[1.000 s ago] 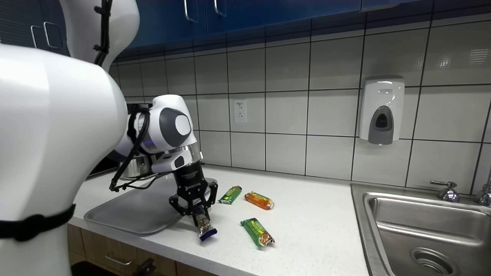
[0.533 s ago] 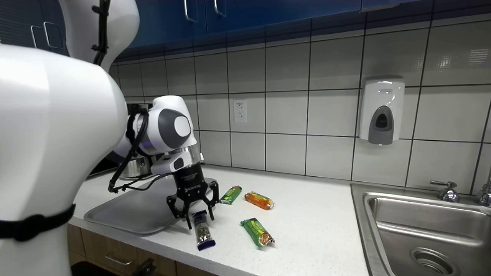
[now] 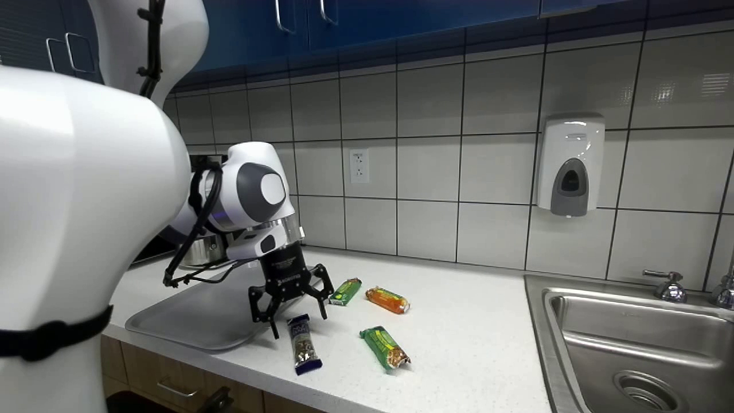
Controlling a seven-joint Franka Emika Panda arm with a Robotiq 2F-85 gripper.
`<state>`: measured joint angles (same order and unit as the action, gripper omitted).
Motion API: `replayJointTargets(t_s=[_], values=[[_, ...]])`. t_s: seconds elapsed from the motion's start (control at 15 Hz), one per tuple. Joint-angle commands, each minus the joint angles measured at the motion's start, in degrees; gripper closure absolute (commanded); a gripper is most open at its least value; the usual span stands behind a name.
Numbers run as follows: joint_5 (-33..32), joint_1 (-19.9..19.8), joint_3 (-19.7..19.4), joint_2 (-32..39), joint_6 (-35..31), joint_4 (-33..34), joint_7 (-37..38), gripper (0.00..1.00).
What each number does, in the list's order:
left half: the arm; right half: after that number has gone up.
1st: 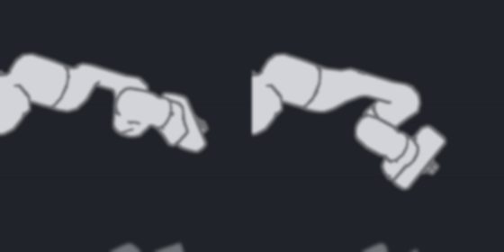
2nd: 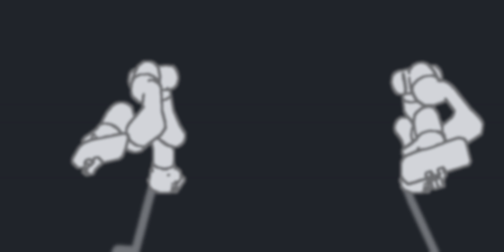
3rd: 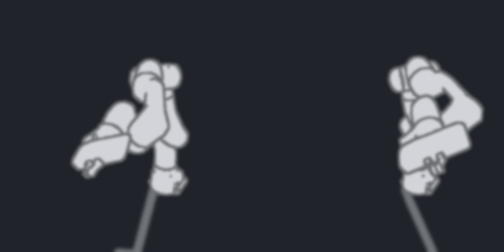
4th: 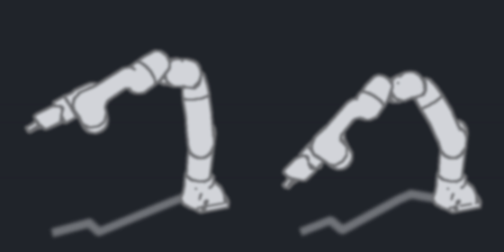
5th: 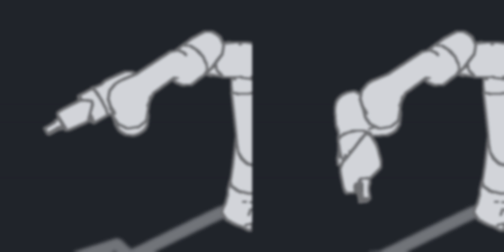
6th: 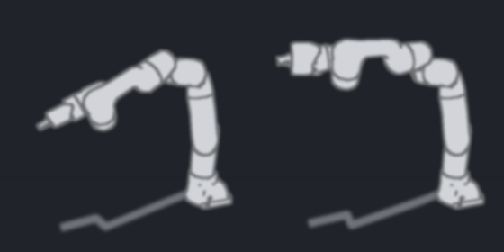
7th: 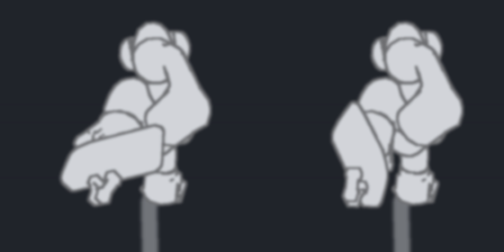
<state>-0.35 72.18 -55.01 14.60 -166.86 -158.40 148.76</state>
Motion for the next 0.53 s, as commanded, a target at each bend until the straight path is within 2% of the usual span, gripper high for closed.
replayJointTargets(t_s=[0.0, 0.47], values=[[0.0, 0.1, -0.1, 0.0, -0.1, 0.1, 0.0, 0.00], [0.0, 0.7, -0.5, 0.0, -0.4, 0.2, 0.0, 0.00]])
